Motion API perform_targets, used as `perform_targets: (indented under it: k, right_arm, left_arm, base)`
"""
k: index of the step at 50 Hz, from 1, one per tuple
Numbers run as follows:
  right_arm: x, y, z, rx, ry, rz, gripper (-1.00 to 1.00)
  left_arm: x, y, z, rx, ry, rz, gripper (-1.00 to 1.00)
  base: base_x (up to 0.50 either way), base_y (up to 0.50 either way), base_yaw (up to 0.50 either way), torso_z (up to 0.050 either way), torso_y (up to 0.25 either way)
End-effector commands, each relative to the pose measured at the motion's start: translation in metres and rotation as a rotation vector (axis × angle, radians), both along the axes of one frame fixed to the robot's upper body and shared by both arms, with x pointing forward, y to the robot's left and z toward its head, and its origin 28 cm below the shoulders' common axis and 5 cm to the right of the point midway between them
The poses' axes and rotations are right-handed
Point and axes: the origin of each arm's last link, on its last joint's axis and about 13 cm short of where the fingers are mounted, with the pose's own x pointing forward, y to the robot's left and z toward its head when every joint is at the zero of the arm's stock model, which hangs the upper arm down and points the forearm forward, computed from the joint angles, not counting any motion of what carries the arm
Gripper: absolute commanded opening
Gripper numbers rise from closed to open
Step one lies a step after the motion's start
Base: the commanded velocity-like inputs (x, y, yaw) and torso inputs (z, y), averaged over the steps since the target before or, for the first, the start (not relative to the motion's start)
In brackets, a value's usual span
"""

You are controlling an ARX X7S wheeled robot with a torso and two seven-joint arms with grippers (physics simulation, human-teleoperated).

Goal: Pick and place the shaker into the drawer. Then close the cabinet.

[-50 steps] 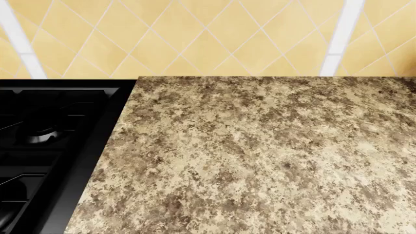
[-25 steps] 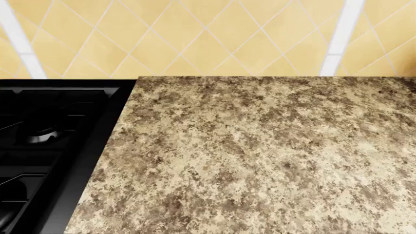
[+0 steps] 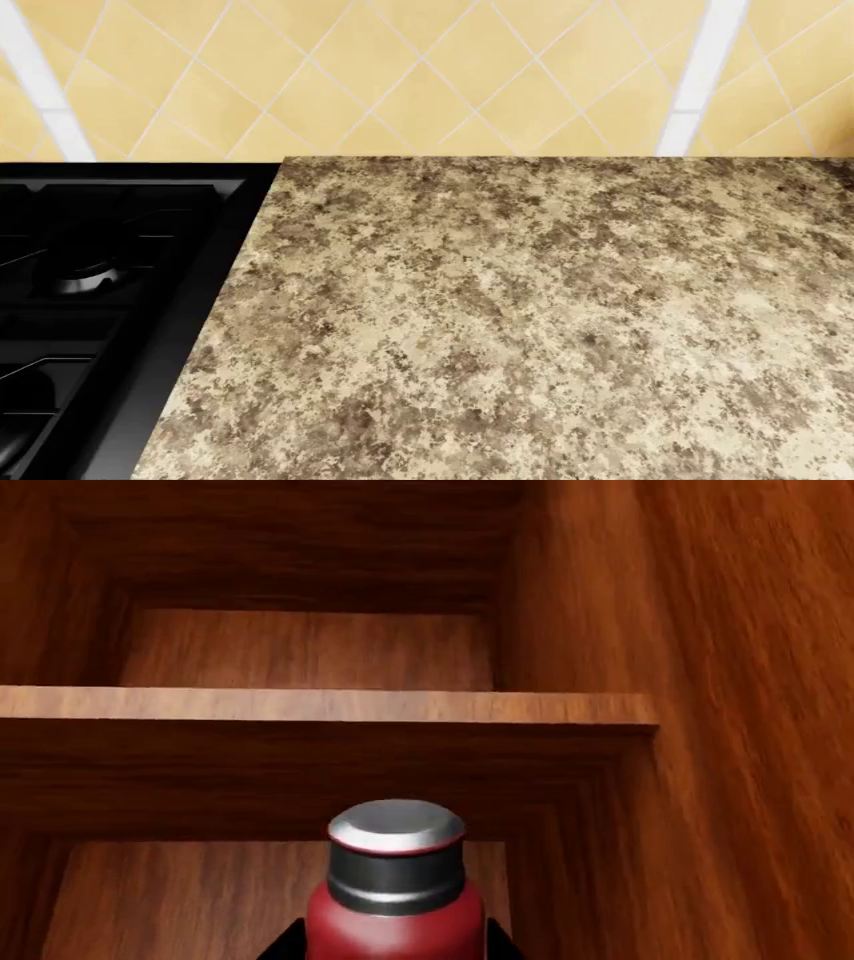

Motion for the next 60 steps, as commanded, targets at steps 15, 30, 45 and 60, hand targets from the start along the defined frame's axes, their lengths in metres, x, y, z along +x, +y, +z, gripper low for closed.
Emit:
perform_targets:
  k: [15, 30, 45, 60]
  right_arm:
    - [-0.0051, 0.0031, 0.0015, -0.017, -0.049, -0.017, -1.00]
    - [-0.0098, 0.0042, 0.0015, -0.022, -0.044, -0.024, -1.00]
    - [-0.0101, 0.0044, 0.0002, -0.018, -0.037, -0.025, -1.00]
    - [-0.0120, 0.0042, 0.0006, -0.024, -0.037, -0.029, -1.00]
  left_arm:
    - [0.0009, 0.0019, -0.0002, -0.005, 0.005, -0.001, -1.00]
    - [-0.0014, 0.0024, 0.0009, -0.005, 0.005, -0.004, -1.00]
    - [-0.0020, 0.0028, 0.0011, -0.007, 0.006, -0.003, -1.00]
    - [-0.0027, 0.0022, 0.0013, -0.005, 0.007, -0.006, -1.00]
  base:
    - [-0.24, 0.08, 0.00, 0.000, 0.000]
    - [-0.37, 0.20, 0.00, 0.000, 0.000]
    - [-0.45, 0.15, 0.00, 0.000, 0.000]
    - [-0.50, 0.12, 0.00, 0.000, 0.000]
